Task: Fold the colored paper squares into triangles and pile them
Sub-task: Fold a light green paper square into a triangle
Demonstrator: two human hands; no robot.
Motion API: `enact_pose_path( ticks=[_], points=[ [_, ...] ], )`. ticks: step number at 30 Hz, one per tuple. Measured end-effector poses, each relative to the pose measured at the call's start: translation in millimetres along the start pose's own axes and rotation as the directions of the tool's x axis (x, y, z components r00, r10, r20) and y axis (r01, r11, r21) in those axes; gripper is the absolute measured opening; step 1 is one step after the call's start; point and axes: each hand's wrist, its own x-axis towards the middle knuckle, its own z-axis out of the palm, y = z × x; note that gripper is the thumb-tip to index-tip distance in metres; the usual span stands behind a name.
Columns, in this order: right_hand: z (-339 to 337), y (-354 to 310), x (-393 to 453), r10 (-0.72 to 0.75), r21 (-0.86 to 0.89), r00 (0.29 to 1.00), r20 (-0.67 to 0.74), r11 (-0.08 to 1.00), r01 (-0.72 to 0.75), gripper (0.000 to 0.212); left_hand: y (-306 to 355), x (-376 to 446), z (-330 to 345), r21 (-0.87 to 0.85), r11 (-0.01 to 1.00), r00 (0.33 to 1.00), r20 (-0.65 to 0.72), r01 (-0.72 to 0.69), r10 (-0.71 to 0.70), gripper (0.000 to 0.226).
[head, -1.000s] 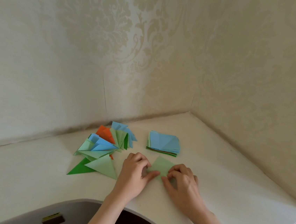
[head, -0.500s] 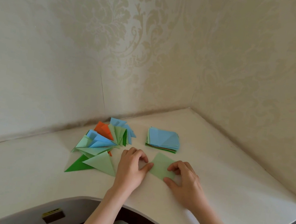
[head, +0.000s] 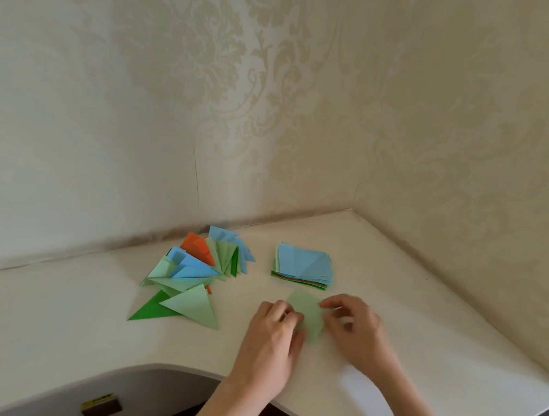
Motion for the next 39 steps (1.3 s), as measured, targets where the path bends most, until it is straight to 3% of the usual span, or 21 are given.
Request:
enact_pose_path(
  ticks=[2,4,8,12,15,17,23,29,33,39],
  points=[
    [-9.8,5.0,6.5,0.006,-0.103,1.000,-0.016,0.995,-0.007,0.044,-2.7,2.2,-5.2,0.002,1.000,0.999,0.021,-0.028,0.027,0.034],
    [-15.5,6.8,9.3,-0.016,-0.192,0.997,0.073,0.981,0.030,0.057,-8.3,3.4,-11.5,0.030,0.998,0.997,0.045,-0.062,0.060,0.042],
    [-6.6,-6.6,2.3,-0.109,-0.114,0.973,0.205,0.984,0.135,0.052,-23.8,5.6,-24.7,0.042,0.997,0.993,0.096,-0.067,0.063,0.053],
    [9.1,-10.0,2.1,-0.264,-0.050,0.946,0.187,0.959,0.277,0.033,-39.1,5.3,-36.3,0.003,0.994,0.986,0.129,-0.105,0.104,0.040],
    [17.4,-8.0,9.8,-0.305,-0.114,0.941,0.149,0.940,0.322,0.021,-51.4,5.5,-43.6,-0.001,0.988,0.977,0.150,-0.156,0.154,0.017],
    [21.4,-7.6,13.4,-0.317,-0.158,0.940,0.128,0.929,0.334,0.016,-58.5,5.3,-44.6,0.046,0.988,0.984,0.114,-0.146,0.140,0.013],
    [33.6,-3.2,11.3,-0.230,-0.128,0.972,0.058,0.963,0.235,0.009,-61.5,-3.0,-29.5,0.026,0.991,0.986,-0.103,0.134,-0.130,0.029],
    [44.2,-12.6,13.4,-0.095,-0.254,0.995,0.021,0.962,0.097,0.018,-40.0,3.6,-15.5,0.010,0.974,0.961,-0.168,0.227,-0.222,0.026],
    [58.2,-17.3,10.6,-0.071,-0.378,0.993,-0.095,0.925,0.030,0.035,-36.0,6.6,-10.3,0.025,0.964,0.951,-0.171,0.265,-0.257,0.029],
    [50.1,-16.8,11.8,-0.035,-0.276,0.999,-0.021,0.961,0.028,0.030,-45.6,4.6,-11.0,-0.127,0.945,0.923,-0.209,0.301,-0.322,0.020]
  ],
)
